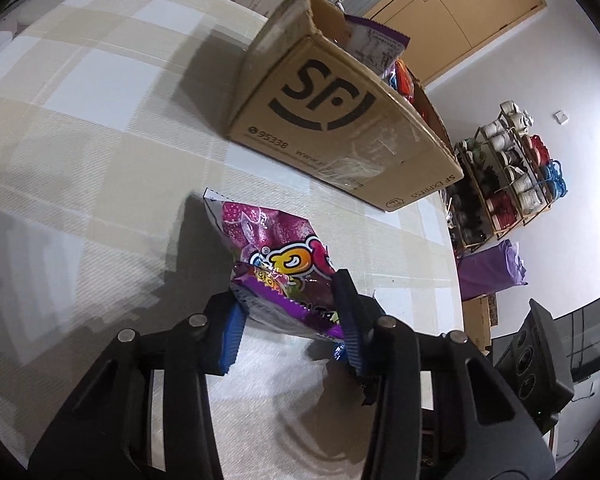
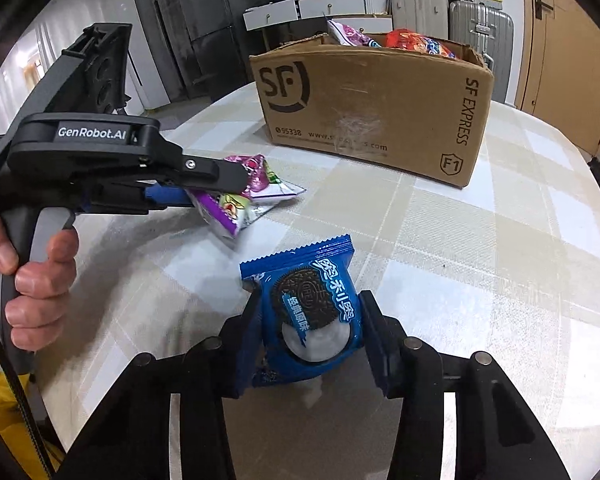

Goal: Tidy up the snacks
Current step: 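Grasp the blue Oreo pack with the right tool while the left tool grasps the purple candy bag, then lift both held bags and carry them over the cardboard box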

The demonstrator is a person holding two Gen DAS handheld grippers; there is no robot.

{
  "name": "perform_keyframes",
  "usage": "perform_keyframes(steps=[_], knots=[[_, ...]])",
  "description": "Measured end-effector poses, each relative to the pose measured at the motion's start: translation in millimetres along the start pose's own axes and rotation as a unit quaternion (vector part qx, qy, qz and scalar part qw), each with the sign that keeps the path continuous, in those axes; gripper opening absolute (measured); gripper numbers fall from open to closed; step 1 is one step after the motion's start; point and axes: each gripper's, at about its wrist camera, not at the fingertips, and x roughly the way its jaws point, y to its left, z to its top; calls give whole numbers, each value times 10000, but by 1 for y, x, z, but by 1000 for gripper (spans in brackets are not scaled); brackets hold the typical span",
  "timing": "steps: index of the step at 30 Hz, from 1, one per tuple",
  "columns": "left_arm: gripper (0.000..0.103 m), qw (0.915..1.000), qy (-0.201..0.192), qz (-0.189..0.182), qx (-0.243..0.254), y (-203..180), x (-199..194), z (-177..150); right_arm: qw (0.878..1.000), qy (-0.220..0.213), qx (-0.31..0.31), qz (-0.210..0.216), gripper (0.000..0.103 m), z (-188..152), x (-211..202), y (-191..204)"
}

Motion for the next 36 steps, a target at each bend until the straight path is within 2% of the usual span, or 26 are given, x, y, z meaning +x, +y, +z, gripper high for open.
perform_keyframes(steps=[4,7,12,17,26,32,36], knots=[[37,9998,-156,94,87,-5,-11,-8,10000,-72,59,-34,46,-4,-7,2],[37,9987,-333,125,360,-8,-32,-21,9996,-201,175,-35,46,-4,-14,-2],[37,9969,-577,86,524,-8,-77,-38,9975,-518,484,64,46,-1,-41,-7],[37,9908,-1021,213,866,-19,-129,-60,9935,-930,625,210,46,7,-82,-6],[37,9747,-1688,429,1403,-48,-220,-105,9779,-1860,657,699,46,35,-166,17],[37,9678,-1852,583,1604,-57,-263,-141,9675,-2173,838,980,46,17,-201,32],[38,9622,-1901,688,1825,-65,-281,-166,9653,-2162,961,1102,46,-5,-214,38]])
